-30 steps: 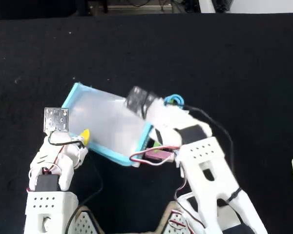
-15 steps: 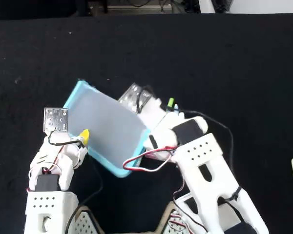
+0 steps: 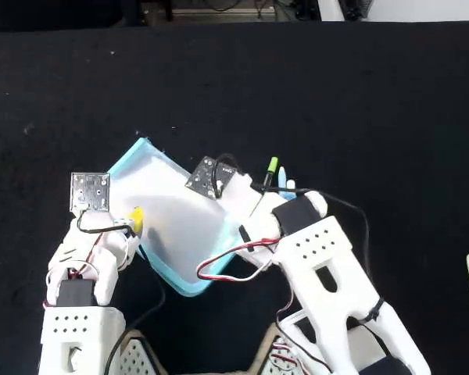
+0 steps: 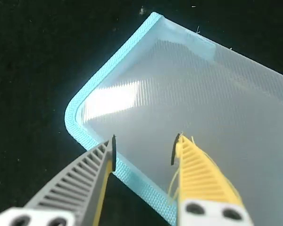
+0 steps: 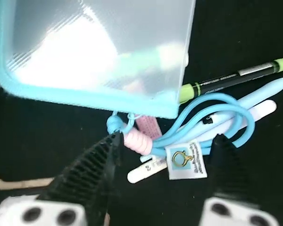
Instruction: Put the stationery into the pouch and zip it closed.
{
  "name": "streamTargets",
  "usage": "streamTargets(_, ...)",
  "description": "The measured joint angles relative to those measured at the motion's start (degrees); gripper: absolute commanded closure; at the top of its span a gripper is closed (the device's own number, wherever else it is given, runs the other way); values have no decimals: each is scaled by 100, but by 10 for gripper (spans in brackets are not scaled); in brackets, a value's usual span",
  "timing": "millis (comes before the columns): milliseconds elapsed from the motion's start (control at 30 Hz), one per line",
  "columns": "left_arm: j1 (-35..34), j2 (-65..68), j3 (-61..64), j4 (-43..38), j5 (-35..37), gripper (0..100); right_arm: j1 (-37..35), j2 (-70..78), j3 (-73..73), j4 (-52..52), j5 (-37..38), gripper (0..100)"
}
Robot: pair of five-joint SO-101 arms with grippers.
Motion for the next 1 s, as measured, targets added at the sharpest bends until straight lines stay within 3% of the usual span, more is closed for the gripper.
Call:
streamTargets(267,0,0,0,0,0,784,0,0,1090,105,2382,705)
streamTargets(367,0,0,0,0,0,784,0,0,1468,-316,2804,705)
streamTargets(567,0,0,0,0,0,784,18,0,2040,-1547,2919,727)
streamTargets(733,0,0,0,0,0,784,633,0,2057,-1987,2919,994)
streamTargets(767,0,0,0,0,0,784,774,0,2048,-2004,2875,959)
streamTargets(1000,0,0,0,0,0,784,1196,0,1495,-1679,1890,988)
